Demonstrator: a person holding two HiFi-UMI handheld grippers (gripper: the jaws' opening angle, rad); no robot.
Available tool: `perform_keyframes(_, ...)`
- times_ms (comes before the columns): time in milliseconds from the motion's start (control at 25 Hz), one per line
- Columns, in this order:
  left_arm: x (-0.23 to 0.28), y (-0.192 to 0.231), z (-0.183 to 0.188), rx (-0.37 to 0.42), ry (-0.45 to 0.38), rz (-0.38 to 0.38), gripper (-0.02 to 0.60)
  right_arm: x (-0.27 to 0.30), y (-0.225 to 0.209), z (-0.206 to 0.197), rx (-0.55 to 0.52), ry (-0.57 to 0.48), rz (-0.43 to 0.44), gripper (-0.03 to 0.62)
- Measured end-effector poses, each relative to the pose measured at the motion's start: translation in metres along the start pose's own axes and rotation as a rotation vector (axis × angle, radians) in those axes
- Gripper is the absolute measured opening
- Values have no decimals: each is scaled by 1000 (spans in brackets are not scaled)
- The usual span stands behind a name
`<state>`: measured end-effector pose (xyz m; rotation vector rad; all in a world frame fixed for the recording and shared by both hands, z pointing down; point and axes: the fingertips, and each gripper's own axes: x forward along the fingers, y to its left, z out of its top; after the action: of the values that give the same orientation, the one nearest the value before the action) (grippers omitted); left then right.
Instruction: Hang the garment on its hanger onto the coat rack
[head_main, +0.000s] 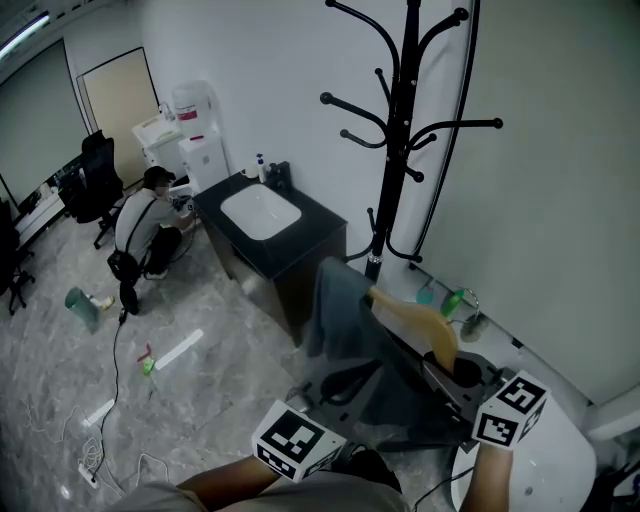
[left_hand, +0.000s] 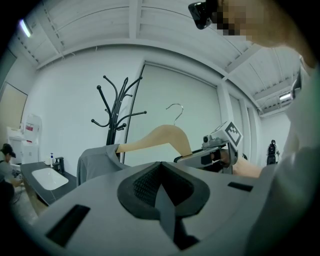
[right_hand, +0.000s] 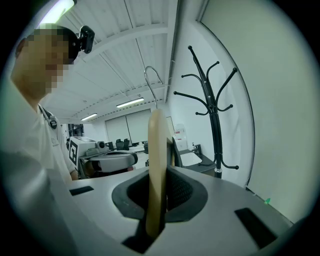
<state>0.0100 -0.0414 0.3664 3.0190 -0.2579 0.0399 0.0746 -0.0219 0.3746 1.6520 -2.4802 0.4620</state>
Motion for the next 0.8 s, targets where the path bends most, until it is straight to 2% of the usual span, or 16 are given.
perform_keyframes(360, 63, 65, 8, 14, -7, 76, 5, 54, -84, 25, -36, 58, 154, 41)
perform_keyframes(520, 105, 95, 25, 32, -20, 113, 5, 77, -124, 42, -55, 91, 253, 41)
perform_keyframes(800, 169, 146, 42, 12, -26, 203, 5, 112, -196, 73, -69, 135, 406, 41)
